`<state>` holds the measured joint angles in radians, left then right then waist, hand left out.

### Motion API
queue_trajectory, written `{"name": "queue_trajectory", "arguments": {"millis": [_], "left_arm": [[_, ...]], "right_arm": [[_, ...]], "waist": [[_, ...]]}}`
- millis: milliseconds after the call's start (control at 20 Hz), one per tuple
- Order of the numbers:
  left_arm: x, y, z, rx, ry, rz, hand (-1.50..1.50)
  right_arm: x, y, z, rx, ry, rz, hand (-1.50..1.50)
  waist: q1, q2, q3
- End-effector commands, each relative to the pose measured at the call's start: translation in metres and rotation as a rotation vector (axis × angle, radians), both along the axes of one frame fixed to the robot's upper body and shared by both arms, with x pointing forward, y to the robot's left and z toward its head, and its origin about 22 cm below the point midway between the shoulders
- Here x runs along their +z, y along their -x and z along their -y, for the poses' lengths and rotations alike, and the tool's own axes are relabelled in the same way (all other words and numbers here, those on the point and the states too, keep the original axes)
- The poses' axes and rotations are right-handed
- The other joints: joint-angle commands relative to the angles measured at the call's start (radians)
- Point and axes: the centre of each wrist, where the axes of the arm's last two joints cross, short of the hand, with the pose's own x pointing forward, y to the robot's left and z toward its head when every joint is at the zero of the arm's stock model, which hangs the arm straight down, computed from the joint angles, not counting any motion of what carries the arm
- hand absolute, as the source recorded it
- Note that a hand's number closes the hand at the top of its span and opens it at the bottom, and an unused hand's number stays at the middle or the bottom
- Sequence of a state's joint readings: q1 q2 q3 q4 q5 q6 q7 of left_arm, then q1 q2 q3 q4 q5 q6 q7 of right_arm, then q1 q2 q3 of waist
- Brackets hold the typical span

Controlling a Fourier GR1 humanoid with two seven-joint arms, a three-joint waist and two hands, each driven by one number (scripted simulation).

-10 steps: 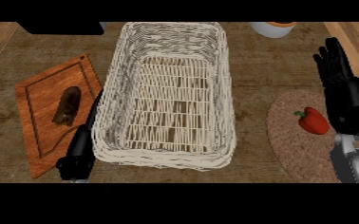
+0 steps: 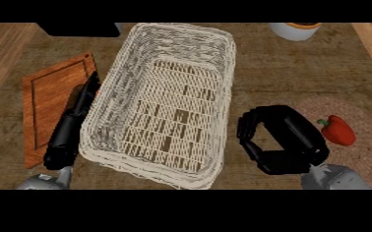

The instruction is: Pick the bell pepper from the placemat and place it in the basket

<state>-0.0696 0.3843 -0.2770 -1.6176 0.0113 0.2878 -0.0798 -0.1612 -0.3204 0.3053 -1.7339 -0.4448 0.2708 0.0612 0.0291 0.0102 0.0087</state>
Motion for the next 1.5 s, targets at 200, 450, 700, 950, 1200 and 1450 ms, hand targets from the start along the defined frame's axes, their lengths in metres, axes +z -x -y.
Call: {"name": "queue_trajectory", "arguments": {"millis": [200, 450, 700, 950, 1200, 1450], "left_arm": [[0.029, -0.014, -0.049, 0.029, -0.062, -0.008, 0.00], [0.039, -0.029, -0.048, 0.030, -0.055, -0.014, 0.00], [0.032, -0.025, -0.039, -0.014, -0.066, -0.016, 0.00], [0.033, -0.028, -0.043, -0.039, -0.045, -0.009, 0.00], [0.040, -0.049, -0.041, -0.031, -0.049, -0.010, 0.00], [0.041, -0.043, -0.037, -0.046, -0.069, -0.018, 0.00]], "right_arm": [[0.019, 0.050, 0.057, 0.391, 0.112, 0.155, -1.50], [0.121, 0.025, 0.076, 0.157, 0.494, 0.545, -1.50], [0.188, 0.026, 0.080, 0.244, 0.958, 0.696, -1.50], [0.228, 0.025, 0.084, 0.462, 1.287, 0.658, -1.50], [0.232, 0.012, 0.087, 0.570, 1.388, 0.614, -1.50], [0.208, -0.004, 0.086, 0.594, 1.486, 0.584, -1.50]], "waist": [[-0.057, -0.017, -0.007], [-0.063, -0.017, -0.010], [-0.026, -0.011, -0.011], [0.004, -0.002, -0.010], [-0.003, 0.002, -0.008], [0.013, 0.000, -0.008]]}}
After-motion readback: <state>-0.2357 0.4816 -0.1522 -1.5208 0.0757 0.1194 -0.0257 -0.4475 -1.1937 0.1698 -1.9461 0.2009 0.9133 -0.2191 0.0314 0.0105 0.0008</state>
